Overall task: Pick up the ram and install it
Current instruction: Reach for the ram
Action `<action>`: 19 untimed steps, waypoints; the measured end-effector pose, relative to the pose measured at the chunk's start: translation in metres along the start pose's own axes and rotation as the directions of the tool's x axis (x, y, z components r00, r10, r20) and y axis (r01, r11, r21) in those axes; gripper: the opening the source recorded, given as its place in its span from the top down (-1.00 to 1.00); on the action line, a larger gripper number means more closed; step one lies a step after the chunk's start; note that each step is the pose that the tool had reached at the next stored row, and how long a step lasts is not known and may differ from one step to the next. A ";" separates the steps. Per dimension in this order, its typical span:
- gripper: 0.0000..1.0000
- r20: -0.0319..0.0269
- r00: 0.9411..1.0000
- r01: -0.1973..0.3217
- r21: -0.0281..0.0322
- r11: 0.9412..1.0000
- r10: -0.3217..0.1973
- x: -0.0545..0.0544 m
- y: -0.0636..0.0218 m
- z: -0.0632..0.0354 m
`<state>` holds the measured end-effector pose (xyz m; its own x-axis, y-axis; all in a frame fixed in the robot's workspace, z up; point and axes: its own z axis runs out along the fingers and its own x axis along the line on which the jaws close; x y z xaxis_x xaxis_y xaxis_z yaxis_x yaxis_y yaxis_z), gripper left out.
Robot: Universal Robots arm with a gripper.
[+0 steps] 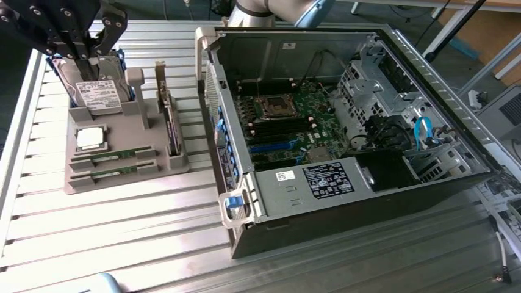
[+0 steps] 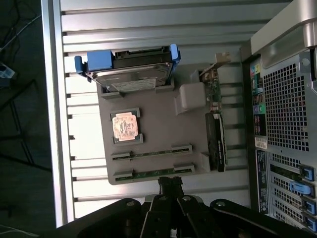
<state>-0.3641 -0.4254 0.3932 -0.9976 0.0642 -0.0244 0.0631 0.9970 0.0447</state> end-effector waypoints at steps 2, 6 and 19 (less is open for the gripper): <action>0.79 0.000 1.000 0.009 0.000 1.000 -0.009 0.000 0.0000 0.0000; 0.79 -0.001 0.999 0.033 -0.001 0.999 -0.033 0.000 0.0000 0.0001; 0.79 -0.004 0.995 0.097 -0.003 0.995 -0.097 0.000 0.0000 0.0000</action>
<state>-0.3641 -0.4254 0.3932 -0.9992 -0.0326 -0.0244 -0.0336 0.9984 0.0447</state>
